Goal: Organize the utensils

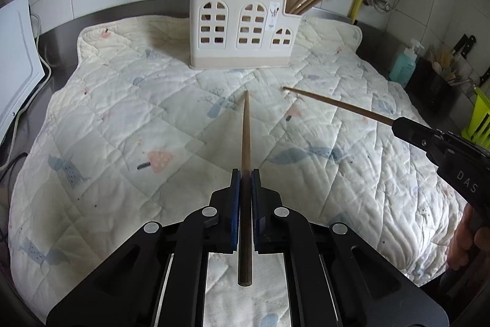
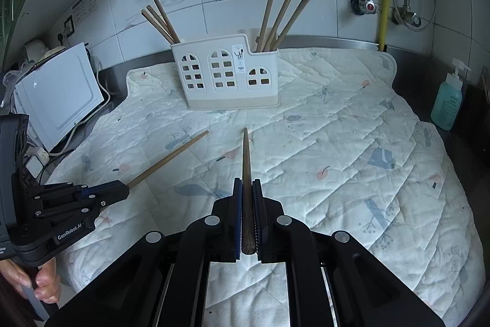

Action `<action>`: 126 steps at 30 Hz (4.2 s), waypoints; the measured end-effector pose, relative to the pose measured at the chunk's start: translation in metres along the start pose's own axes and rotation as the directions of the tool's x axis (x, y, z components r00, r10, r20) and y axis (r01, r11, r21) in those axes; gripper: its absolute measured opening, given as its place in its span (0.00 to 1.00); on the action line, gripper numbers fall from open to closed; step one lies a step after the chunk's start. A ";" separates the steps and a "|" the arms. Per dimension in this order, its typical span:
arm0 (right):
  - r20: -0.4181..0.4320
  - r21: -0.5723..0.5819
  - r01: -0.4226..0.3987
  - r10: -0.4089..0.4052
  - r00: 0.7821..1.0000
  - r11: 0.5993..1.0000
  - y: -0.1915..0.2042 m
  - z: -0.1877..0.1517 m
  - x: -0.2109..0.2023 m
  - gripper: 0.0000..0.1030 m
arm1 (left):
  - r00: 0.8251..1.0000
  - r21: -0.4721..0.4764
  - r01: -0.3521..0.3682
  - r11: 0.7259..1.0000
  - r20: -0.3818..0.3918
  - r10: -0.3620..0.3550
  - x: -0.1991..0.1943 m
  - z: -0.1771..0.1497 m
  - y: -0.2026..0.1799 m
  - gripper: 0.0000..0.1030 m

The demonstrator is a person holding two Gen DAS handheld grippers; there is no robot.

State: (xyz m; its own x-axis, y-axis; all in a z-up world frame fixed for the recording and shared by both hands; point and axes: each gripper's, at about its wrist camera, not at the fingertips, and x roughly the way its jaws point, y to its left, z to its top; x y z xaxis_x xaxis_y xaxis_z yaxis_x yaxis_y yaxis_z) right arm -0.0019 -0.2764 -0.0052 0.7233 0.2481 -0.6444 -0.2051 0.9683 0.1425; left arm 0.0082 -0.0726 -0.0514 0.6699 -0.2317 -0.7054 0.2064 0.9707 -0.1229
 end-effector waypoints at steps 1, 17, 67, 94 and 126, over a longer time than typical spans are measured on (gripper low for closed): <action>0.008 0.000 -0.005 0.005 1.000 1.000 0.001 0.003 -0.002 0.06 | 1.000 0.001 0.003 1.000 0.017 -0.003 -0.003 0.002 0.002 0.05; 0.071 -0.036 -0.064 0.066 0.995 0.997 0.003 0.073 -0.012 0.06 | 0.984 0.043 0.053 0.998 0.168 -0.059 -0.027 0.056 0.014 0.05; -0.118 -0.160 -0.073 0.055 0.992 0.984 -0.022 0.257 0.050 0.06 | 0.904 0.036 -0.095 0.995 0.422 0.071 -0.008 0.281 0.021 0.05; 0.072 -0.122 -0.014 0.023 0.997 0.992 -0.012 0.194 -0.014 0.37 | 0.910 0.071 -0.086 0.994 0.411 0.050 -0.071 0.206 0.008 0.81; 0.119 -0.079 0.058 -0.048 0.992 0.995 0.015 0.094 -0.027 0.82 | 0.930 -0.008 -0.167 0.986 0.330 0.160 -0.090 0.112 0.054 0.95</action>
State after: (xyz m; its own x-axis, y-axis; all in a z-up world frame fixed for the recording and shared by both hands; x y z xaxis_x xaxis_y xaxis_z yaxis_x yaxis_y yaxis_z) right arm 0.0380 -0.2656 0.0850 0.8057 0.2028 -0.5565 -0.2145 0.9757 0.0450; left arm 0.0387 -0.0064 0.0839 0.8915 -0.0813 -0.4456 0.0862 0.9962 -0.0094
